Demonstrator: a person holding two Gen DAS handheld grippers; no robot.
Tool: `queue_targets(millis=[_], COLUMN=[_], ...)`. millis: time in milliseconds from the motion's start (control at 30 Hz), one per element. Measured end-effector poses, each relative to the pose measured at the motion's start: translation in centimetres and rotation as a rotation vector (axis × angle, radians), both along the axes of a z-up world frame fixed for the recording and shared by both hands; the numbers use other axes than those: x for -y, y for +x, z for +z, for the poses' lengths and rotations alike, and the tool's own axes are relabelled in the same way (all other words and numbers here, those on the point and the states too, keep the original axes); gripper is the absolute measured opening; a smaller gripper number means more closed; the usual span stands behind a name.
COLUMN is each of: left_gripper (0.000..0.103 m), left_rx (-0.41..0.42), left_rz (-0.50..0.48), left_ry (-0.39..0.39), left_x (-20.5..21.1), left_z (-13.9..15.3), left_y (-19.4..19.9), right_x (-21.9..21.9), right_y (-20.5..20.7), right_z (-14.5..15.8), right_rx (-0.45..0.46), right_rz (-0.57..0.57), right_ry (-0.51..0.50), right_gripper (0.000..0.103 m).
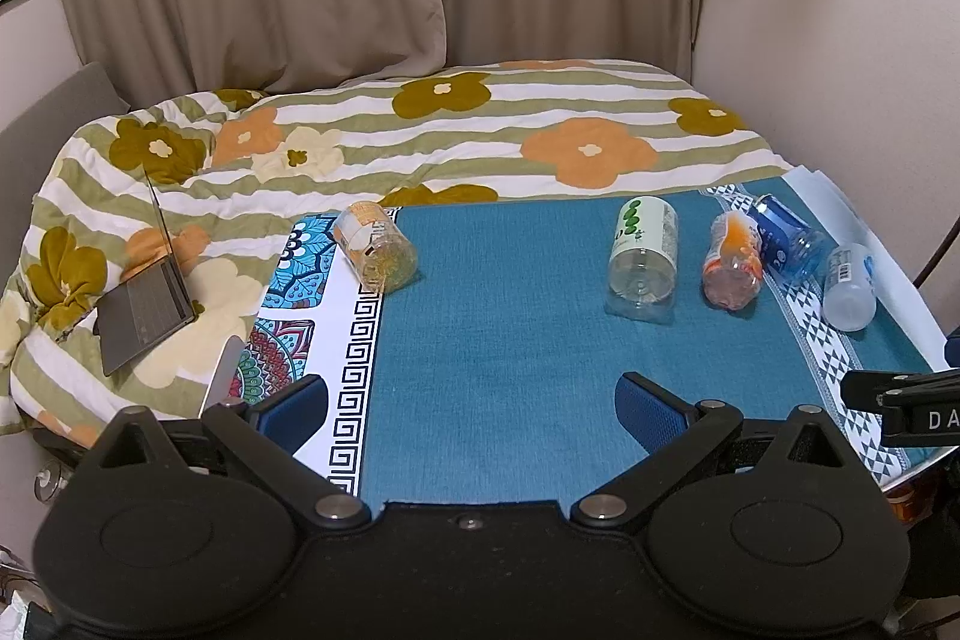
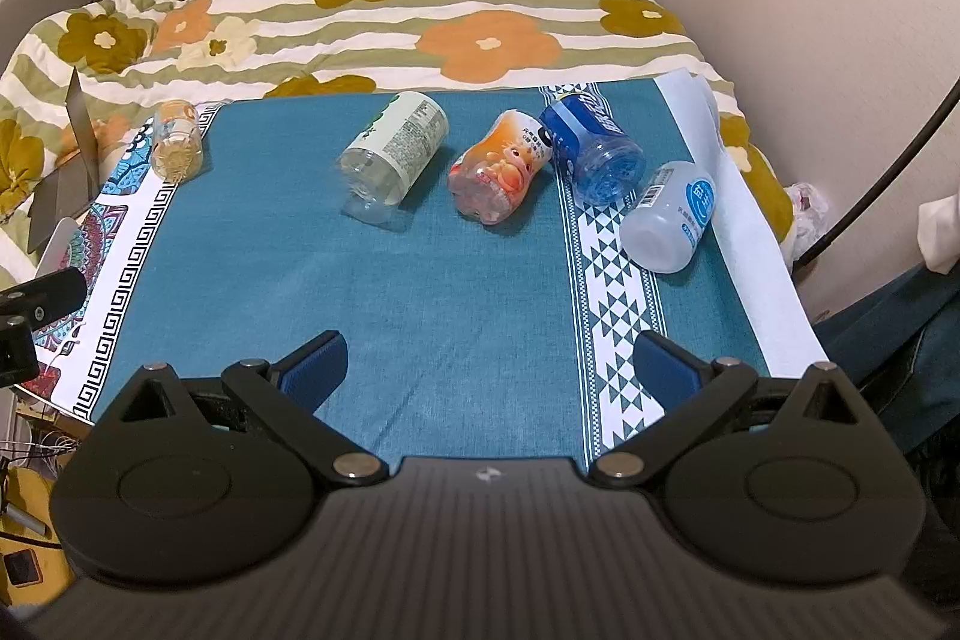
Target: Flip cup upright
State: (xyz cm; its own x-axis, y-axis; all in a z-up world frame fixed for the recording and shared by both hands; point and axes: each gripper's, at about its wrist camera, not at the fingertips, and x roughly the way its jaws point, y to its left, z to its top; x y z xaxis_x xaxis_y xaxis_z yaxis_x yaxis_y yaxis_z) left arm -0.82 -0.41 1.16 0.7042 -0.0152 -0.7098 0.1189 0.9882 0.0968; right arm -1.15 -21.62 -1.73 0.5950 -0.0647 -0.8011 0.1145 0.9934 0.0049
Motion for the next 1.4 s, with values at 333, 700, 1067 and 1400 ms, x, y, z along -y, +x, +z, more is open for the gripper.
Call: queue_targets(millis=[333,700,1067,1400], left_gripper=[0.103,0.103,0.103,0.103], left_rx=[0.004,0.007,0.006,-0.001], left_rz=[-0.006,-0.007,-0.004,0.021], left_ry=[0.003,0.004,0.004,0.003], left_x=[0.2,0.6,0.7,1.1], left_z=[0.3,0.4,0.6,0.7], left_y=[-0.3,-0.4,-0.5,-0.8], right_x=[0.0,0.0,-0.1,0.3], right_y=[0.0,-0.1,0.1,0.2], right_z=[0.0,0.0,0.5,0.3], right_rx=[0.002,0.004,0.005,-0.002], right_rz=[0.001,0.004,0.011,0.024], right_ry=[-0.001,-0.002,0.001,0.010], right_gripper=[0.103,0.103,0.103,0.103])
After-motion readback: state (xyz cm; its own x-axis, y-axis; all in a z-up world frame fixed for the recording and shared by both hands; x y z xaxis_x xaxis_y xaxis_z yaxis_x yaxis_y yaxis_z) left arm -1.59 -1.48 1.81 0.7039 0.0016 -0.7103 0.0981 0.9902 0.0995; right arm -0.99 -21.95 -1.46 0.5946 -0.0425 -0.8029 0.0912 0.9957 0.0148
